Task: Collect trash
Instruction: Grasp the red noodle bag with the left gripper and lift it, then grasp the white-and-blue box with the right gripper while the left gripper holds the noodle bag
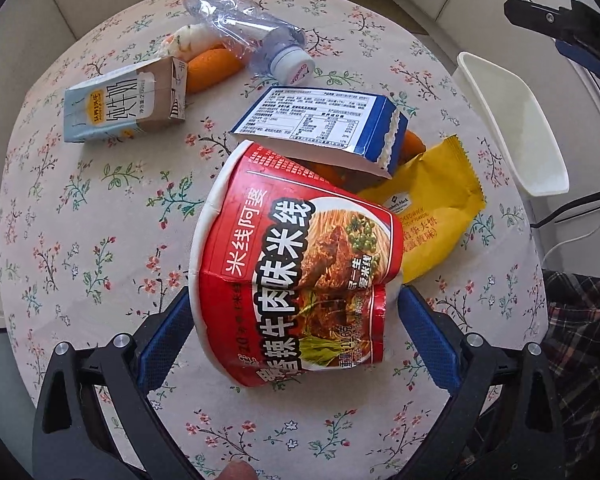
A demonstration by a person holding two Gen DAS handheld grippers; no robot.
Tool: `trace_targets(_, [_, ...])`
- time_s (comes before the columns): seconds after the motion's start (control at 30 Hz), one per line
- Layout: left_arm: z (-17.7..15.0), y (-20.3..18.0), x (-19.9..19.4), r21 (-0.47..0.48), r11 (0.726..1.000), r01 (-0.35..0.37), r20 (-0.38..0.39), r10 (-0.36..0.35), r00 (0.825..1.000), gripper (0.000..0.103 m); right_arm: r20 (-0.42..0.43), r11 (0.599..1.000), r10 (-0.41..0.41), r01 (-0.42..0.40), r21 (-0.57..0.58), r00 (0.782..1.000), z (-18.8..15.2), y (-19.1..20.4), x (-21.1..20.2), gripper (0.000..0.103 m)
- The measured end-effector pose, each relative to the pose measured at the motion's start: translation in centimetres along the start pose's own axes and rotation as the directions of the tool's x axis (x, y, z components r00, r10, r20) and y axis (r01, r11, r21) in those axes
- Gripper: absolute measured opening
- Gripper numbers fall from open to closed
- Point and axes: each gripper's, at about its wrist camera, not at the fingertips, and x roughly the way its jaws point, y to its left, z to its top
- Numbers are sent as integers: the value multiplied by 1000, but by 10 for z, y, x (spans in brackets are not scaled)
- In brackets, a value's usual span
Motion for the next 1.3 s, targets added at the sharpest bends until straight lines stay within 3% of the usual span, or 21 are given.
trace_targets(0.17, [-4,5,-15,-17,999,26,46,-26,999,92,-55,997,60,-62,-53,997,-2,21,15,96])
trace_targets(0.33, [-4,27,-33,-91,996,14,91,-6,996,92,-124,979,149,-163,-119,981,-7,49,31,96])
trace_targets(0.43, [-3,47,-45,-153,988,4,117,14,993,92,-203,948,248,-280,-150,947,-8,71,42,96])
trace_targets(0.5, [-4,60,-53,-194,981,1,135,25,990,92,-275,915,313,-366,-168,909,-9,89,50,96])
trace_targets(0.57, [-4,71,-63,-229,973,9,158,28,987,92,-311,900,314,-385,-203,897,-11,105,56,96])
trace_targets(0.73, [-8,88,-83,-284,958,36,211,26,977,92,-363,870,261,-381,-312,895,-17,136,73,96])
trace_targets(0.87, [-10,93,-86,-304,952,32,204,33,978,92,-381,868,251,-381,-318,890,-18,145,85,96])
trace_targets(0.97, [-10,93,-83,-307,951,27,198,36,980,92,-411,868,267,-403,-292,872,-18,149,94,96])
trace_targets(1.03, [-10,94,-84,-310,950,30,200,34,979,92,-424,867,273,-412,-280,863,-18,151,97,93])
trace_targets(1.07, [-10,95,-83,-313,949,31,201,34,979,92,-433,864,272,-416,-283,859,-20,153,98,84])
trace_targets(1.1, [-10,96,-83,-317,948,31,202,35,979,92,-444,861,273,-422,-283,854,-21,154,99,68])
trace_targets(1.13, [-10,97,-82,-320,947,32,202,35,979,92,-462,857,275,-433,-279,843,-23,155,101,62])
trace_targets(1.3, [-11,99,-85,-347,937,38,217,41,975,92,-439,858,276,-425,-289,855,-25,159,95,58])
